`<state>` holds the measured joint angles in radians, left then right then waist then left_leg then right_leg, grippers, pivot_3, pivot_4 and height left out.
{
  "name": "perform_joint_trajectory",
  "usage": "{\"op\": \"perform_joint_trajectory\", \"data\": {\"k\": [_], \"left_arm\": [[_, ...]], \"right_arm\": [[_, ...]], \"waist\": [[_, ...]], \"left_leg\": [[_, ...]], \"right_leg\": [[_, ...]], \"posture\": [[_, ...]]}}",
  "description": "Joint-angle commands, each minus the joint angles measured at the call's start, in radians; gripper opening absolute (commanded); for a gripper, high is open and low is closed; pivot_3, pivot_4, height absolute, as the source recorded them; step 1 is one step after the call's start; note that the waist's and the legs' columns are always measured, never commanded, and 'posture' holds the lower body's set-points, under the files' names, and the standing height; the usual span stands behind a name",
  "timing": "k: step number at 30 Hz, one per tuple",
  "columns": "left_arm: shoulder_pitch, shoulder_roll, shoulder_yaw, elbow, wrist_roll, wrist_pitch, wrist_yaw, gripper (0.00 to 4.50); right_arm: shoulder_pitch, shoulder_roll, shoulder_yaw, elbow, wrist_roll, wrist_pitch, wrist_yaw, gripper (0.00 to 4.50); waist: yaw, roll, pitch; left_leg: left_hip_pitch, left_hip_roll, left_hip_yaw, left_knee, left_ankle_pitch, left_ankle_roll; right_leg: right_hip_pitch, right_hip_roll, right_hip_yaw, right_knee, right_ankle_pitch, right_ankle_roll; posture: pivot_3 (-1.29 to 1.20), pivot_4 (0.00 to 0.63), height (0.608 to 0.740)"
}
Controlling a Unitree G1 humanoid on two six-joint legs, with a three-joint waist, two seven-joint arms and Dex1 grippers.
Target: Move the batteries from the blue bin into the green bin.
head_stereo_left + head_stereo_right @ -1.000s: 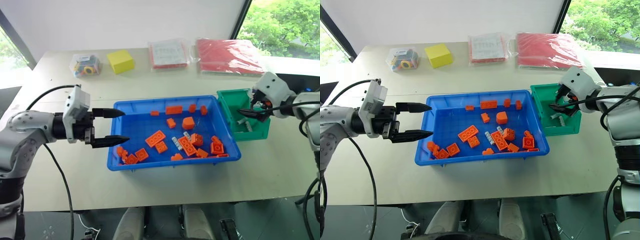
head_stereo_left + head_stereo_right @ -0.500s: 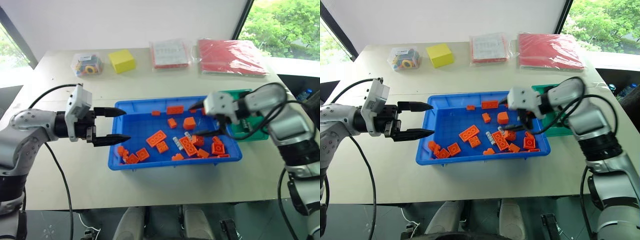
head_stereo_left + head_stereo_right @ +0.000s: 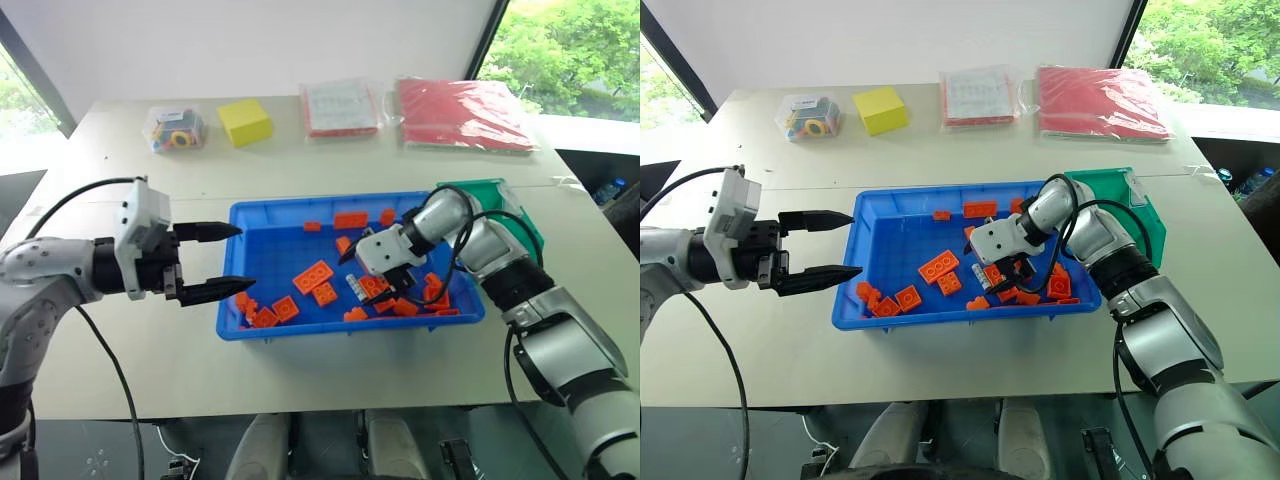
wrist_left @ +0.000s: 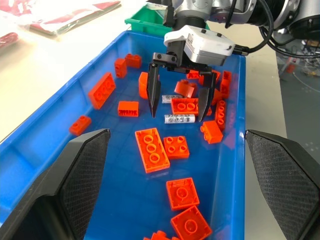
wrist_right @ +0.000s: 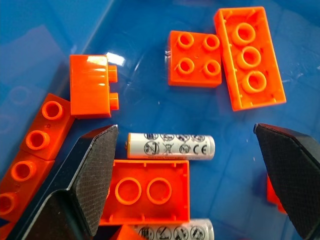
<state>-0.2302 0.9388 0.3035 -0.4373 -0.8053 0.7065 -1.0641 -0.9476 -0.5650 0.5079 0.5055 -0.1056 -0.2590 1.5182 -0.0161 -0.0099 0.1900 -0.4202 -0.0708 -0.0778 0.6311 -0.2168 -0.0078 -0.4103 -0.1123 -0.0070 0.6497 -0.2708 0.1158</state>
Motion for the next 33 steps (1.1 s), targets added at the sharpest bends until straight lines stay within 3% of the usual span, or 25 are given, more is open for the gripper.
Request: {"op": "perform_joint_trajectory", "data": {"k": [1, 10, 13, 16, 24, 30, 33], "left_arm": [[0.007, 0.016, 0.045, -0.035, -0.025, 0.002, 0.013, 4.50], [-0.014, 0.015, 0.030, -0.020, -0.026, -0.001, 0.020, 4.50], [-0.034, 0.012, 0.015, -0.003, -0.018, -0.006, 0.013, 4.50], [-0.051, 0.007, -0.002, 0.010, -0.012, -0.012, 0.006, 4.50], [-0.097, -0.001, -0.052, 0.049, 0.006, -0.038, -0.019, 4.50], [-0.113, -0.009, -0.075, 0.070, 0.021, -0.056, -0.037, 4.50], [-0.118, -0.013, -0.087, 0.080, 0.025, -0.065, -0.042, 4.50]], "right_arm": [[-0.025, 0.015, 0.004, 0.031, -0.022, -0.042, 0.005, 4.45], [-0.007, 0.013, 0.005, 0.048, -0.032, -0.009, 0.070, 4.45], [-0.008, 0.027, -0.006, 0.035, -0.022, 0.026, 0.074, 3.66], [-0.005, 0.030, -0.023, -0.004, -0.010, 0.072, 0.069, 2.26], [0.020, -0.041, -0.142, -0.259, 0.098, 0.330, 0.055, 2.24], [0.051, -0.158, -0.389, -0.438, 0.157, 0.680, -0.171, 2.24], [0.117, -0.258, -0.488, -0.460, 0.126, 0.765, -0.284, 2.24]], "waist": [[0.000, 0.000, 0.000], [-0.001, 0.000, 0.000], [-0.001, 0.000, 0.000], [-0.002, 0.000, 0.000], [0.000, 0.000, 0.000], [0.007, 0.000, 0.000], [0.009, 0.000, 0.000]], "left_leg": [[0.000, 0.000, 0.000, 0.000, 0.000, 0.000], [0.002, 0.000, 0.000, -0.001, 0.001, -0.002], [0.002, 0.000, 0.000, -0.001, 0.001, -0.002], [0.002, 0.000, 0.000, -0.001, 0.001, -0.002], [0.002, 0.000, 0.000, -0.001, 0.001, -0.001], [0.001, 0.000, -0.001, -0.001, 0.000, -0.001], [0.001, -0.001, -0.001, -0.001, 0.000, -0.001]], "right_leg": [[0.000, 0.000, 0.000, 0.000, 0.000, 0.000], [0.001, 0.000, 0.000, 0.000, 0.000, 0.000], [0.002, 0.000, 0.000, 0.000, 0.000, 0.000], [0.001, 0.000, 0.000, 0.000, 0.000, 0.000], [0.001, 0.000, 0.000, 0.001, 0.000, 0.000], [0.001, 0.000, 0.000, 0.000, 0.000, 0.000], [0.001, -0.001, 0.000, 0.000, 0.000, 0.000]], "posture": [[0.00, 0.150, 0.736], [0.00, 0.150, 0.736], [0.00, 0.150, 0.736], [0.00, 0.150, 0.736], [0.00, 0.150, 0.736], [0.00, 0.150, 0.736], [0.00, 0.150, 0.736]]}}
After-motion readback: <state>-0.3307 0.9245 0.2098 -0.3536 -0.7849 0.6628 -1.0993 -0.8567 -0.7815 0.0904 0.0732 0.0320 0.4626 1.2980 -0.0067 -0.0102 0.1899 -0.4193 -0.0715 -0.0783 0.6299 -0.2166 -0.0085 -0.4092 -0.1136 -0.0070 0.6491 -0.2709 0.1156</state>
